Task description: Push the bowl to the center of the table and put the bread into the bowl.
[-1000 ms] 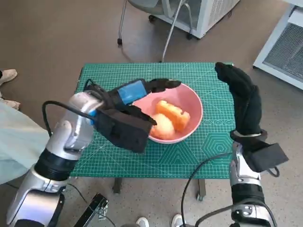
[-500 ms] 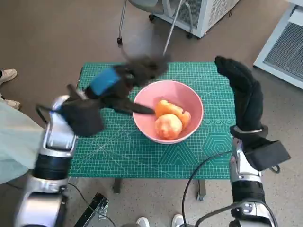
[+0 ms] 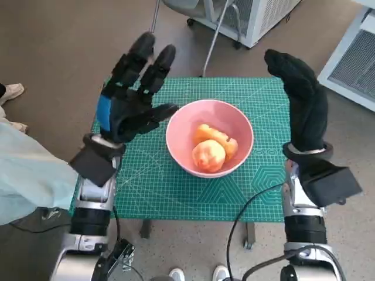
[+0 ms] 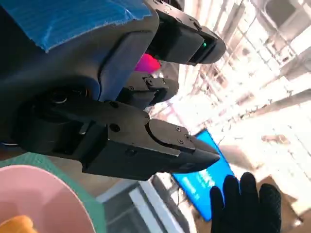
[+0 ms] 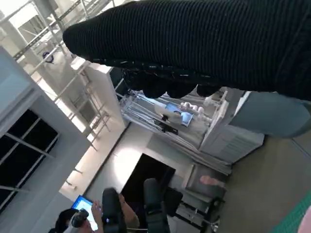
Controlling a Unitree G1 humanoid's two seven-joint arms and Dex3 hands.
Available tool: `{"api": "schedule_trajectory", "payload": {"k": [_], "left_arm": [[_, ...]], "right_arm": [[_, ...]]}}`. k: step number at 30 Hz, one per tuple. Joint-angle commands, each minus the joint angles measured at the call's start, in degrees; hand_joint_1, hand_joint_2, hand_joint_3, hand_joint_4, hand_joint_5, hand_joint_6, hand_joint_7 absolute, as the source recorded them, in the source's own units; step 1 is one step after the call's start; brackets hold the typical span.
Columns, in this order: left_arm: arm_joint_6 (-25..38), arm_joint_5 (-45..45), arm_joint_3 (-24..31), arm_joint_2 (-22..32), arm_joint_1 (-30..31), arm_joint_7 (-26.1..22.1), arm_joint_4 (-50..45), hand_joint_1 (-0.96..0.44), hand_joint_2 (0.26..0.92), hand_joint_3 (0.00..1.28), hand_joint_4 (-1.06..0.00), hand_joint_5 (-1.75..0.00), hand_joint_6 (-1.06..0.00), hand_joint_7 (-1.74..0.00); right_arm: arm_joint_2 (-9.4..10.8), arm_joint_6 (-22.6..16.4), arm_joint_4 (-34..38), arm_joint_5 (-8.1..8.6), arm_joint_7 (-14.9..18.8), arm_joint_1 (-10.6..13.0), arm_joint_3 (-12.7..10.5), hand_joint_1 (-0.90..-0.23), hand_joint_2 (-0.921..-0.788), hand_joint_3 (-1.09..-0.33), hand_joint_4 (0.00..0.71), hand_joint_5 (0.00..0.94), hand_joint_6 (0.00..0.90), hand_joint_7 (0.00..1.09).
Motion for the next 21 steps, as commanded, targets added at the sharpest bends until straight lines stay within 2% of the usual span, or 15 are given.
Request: {"api": "schedule_trajectory", "payload": {"k": [1, 12, 21], "left_arm": [[-1.12, -0.23, -0.25, -0.22, 0.78, 0.66, -0.47, -0.13, 0.921, 0.04, -0.42, -0.04, -0.45, -0.09], [-1.00, -0.51, -0.69, 0.41, 2.08, -0.13, -2.93, -0.11, 0.920, 0.03, -0.43, -0.03, -0.44, -0.09], [-0.91, -0.22, -1.15, 0.66, 2.95, -0.39, -4.00, -0.08, 0.921, 0.03, -0.43, -0.02, -0.44, -0.10]], "right_arm": [[0.08, 0.43, 0.47, -1.06, -0.89, 0.03, 0.53, -0.555, -0.921, -0.774, 0.379, 0.001, 0.022, 0.77], [-0.90, 0.21, 3.02, -1.11, -0.84, -1.00, 0.81, -0.570, -0.921, -0.774, 0.379, 0.001, 0.027, 0.77], [-0.43, 0.85, 3.21, -0.89, -1.00, -1.23, 1.07, -0.584, -0.921, -0.771, 0.379, 0.001, 0.028, 0.77]]}}
